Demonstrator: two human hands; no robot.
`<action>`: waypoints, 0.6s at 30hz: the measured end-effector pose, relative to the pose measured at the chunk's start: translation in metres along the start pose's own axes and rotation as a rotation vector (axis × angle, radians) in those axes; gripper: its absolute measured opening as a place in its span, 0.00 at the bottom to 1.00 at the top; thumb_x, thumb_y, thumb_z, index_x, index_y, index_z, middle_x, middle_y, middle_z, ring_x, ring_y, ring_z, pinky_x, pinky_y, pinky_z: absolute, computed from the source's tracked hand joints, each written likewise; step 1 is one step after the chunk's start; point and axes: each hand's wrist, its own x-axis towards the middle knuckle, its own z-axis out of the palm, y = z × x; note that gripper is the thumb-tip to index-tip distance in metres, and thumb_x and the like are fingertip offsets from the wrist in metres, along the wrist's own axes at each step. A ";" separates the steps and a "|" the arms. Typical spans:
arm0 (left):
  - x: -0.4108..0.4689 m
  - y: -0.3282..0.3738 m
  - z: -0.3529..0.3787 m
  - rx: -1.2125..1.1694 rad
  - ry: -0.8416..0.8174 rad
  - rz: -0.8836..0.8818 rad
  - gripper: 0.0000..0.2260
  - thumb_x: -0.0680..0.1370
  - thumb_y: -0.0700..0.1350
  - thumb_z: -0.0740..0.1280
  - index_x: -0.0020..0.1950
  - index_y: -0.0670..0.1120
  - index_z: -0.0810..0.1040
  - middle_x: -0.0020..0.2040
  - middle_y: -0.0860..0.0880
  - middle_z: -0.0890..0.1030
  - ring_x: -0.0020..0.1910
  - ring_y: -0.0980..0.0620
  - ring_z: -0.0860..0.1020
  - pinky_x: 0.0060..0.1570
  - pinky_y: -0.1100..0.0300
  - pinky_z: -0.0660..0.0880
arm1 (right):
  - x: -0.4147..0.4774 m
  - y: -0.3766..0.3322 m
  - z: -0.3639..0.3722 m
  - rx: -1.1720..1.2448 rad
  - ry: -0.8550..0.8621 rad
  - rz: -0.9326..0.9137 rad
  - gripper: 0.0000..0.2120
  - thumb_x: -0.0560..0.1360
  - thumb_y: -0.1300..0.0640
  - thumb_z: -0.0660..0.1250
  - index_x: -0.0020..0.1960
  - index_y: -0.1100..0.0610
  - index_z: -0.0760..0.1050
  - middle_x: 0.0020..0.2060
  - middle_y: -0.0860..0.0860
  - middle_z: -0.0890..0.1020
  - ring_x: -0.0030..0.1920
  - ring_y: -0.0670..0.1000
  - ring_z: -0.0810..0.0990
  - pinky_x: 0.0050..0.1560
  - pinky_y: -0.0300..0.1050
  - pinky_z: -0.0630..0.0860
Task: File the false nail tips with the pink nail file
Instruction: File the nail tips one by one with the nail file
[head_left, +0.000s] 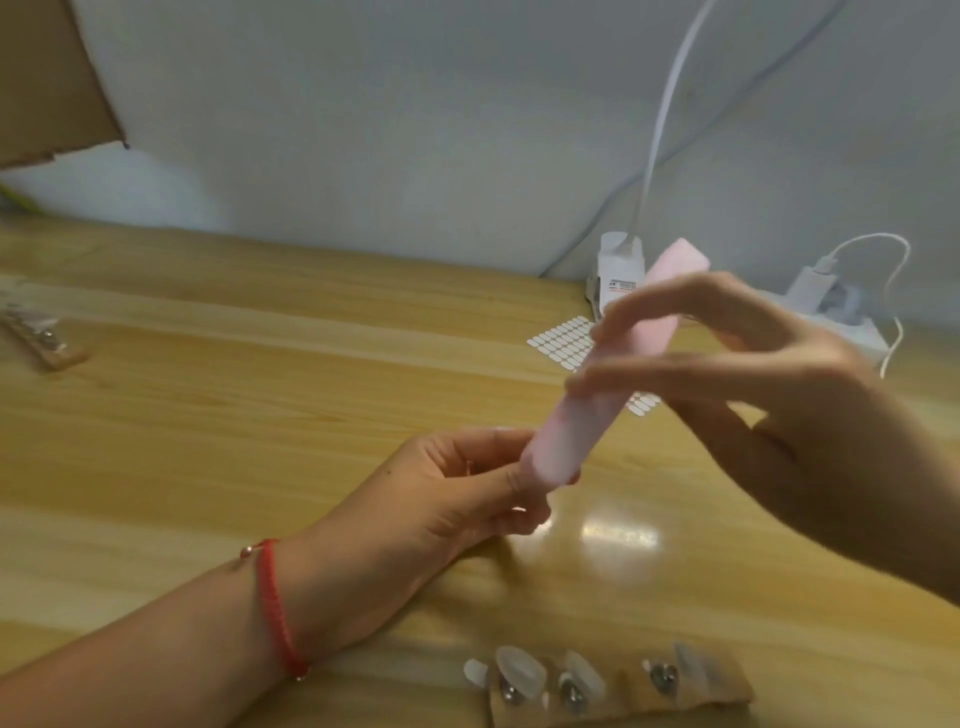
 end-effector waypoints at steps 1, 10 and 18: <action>-0.001 -0.001 0.000 0.011 0.010 0.007 0.10 0.62 0.44 0.79 0.42 0.47 0.87 0.39 0.51 0.84 0.31 0.60 0.76 0.36 0.68 0.75 | 0.005 -0.003 0.003 -0.017 0.024 0.080 0.20 0.77 0.72 0.65 0.59 0.49 0.81 0.56 0.52 0.79 0.57 0.53 0.79 0.57 0.43 0.75; 0.001 -0.004 -0.003 0.019 0.057 0.003 0.15 0.60 0.49 0.79 0.45 0.49 0.87 0.38 0.53 0.83 0.32 0.61 0.76 0.35 0.70 0.73 | -0.003 -0.004 0.005 -0.098 -0.022 0.059 0.25 0.74 0.73 0.61 0.59 0.48 0.81 0.55 0.54 0.79 0.55 0.56 0.79 0.55 0.52 0.76; 0.003 -0.003 -0.002 -0.030 0.099 0.022 0.14 0.57 0.48 0.82 0.41 0.49 0.87 0.31 0.54 0.81 0.29 0.61 0.76 0.34 0.70 0.73 | 0.002 0.004 0.001 -0.104 -0.030 0.067 0.25 0.76 0.74 0.61 0.58 0.48 0.81 0.54 0.54 0.79 0.53 0.56 0.79 0.53 0.54 0.76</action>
